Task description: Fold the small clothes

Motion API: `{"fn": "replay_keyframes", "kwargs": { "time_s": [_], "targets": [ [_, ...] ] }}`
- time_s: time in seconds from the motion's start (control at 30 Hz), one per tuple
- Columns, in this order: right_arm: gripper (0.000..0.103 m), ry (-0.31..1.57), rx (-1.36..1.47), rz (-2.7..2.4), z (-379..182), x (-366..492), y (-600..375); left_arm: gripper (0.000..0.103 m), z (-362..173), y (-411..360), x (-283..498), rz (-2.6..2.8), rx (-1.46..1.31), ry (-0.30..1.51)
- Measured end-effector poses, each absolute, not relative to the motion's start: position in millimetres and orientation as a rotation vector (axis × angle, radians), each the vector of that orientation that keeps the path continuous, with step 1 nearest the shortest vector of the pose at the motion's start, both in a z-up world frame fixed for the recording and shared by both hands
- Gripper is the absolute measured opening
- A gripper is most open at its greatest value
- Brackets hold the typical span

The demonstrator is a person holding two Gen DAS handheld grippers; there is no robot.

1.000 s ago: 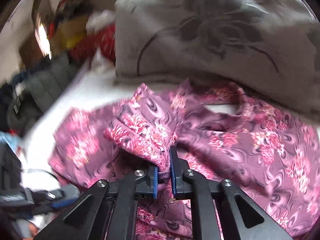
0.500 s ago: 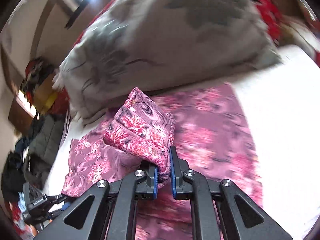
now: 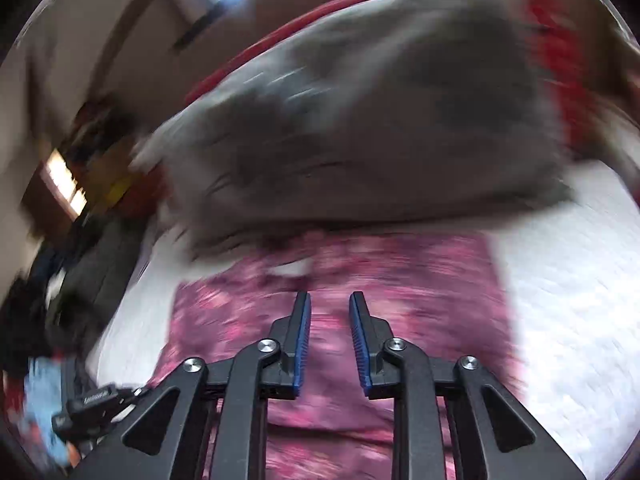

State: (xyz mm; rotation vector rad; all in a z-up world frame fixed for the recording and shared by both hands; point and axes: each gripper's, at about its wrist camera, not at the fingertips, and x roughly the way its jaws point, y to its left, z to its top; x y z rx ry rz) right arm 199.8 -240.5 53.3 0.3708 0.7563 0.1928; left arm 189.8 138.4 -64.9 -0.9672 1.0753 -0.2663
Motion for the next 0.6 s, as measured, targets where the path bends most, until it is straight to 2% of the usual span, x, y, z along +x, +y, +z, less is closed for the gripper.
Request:
{"fn": "replay_keyframes", "kwargs": {
  "time_s": [0.13, 0.2, 0.33, 0.4, 0.43, 0.47, 0.5, 0.53, 0.6],
  "targets": [
    [0.039, 0.871, 0.257, 0.459, 46, 276, -144, 0.044, -65, 134, 187, -0.313, -0.998, 1.081],
    [0.04, 0.918, 0.226, 0.507, 36, 309, -106, 0.054, -67, 135, 190, -0.344, -1.024, 1.07],
    [0.043, 1.004, 0.249, 0.618, 13, 358, -63, 0.054, -74, 140, 194, -0.361, -1.065, 1.05],
    [0.047, 1.061, 0.203, 0.639, -2, 371, -48, 0.048, -76, 144, 193, -0.366, -1.084, 1.037],
    [0.045, 1.094, 0.171, 0.668, -10, 375, -39, 0.04, -76, 146, 193, -0.352, -1.074, 1.033],
    [0.037, 1.116, 0.133, 0.71, -14, 374, -33, 0.021, -75, 148, 194, -0.343, -1.064, 1.03],
    [0.002, 1.104, 0.073, 0.755, -12, 372, -26, 0.009, -77, 149, 195, -0.336, -1.054, 1.033],
    [0.004, 1.049, -0.008, 0.762, -5, 365, -18, 0.007, -79, 150, 196, -0.313, -1.033, 1.046],
    [0.004, 0.977, 0.012, 0.737, 6, 367, -17, 0.006, -84, 152, 198, -0.288, -1.039, 1.054]
  ]
}}
